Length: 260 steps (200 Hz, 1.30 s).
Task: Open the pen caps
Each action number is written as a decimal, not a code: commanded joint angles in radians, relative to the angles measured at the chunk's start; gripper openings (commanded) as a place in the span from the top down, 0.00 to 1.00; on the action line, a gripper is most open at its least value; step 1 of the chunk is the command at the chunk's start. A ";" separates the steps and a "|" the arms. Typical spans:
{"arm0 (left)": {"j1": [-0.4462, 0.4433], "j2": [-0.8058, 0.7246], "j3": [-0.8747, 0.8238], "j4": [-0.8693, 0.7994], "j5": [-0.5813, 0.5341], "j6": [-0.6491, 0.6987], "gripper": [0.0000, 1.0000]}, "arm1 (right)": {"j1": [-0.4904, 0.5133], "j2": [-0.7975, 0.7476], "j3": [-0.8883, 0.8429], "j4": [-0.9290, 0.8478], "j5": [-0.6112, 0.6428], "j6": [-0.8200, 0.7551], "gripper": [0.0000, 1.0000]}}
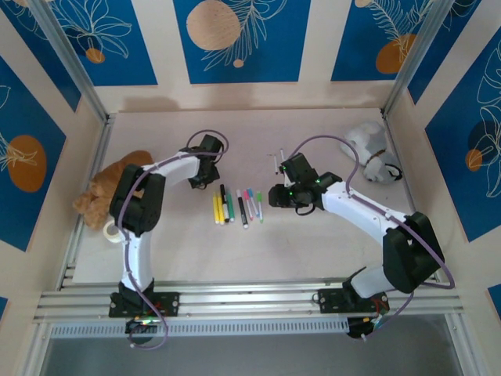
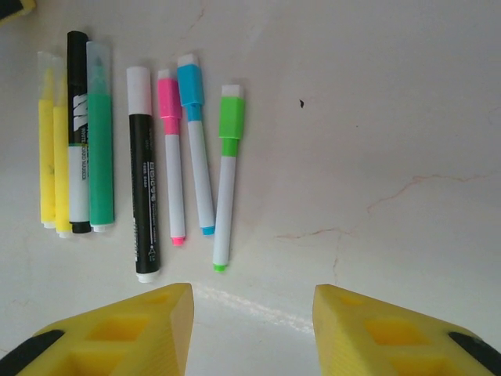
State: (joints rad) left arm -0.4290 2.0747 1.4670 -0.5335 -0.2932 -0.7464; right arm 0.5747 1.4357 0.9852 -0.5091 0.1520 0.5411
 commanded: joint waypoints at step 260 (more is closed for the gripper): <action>0.091 0.149 0.234 -0.151 0.043 0.266 0.72 | 0.101 0.312 0.155 -0.035 0.047 0.055 0.61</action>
State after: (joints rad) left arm -0.3443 2.2295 1.7271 -0.6930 -0.2829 -0.4889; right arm 0.6552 1.7191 1.0924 -0.5175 0.1829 0.5865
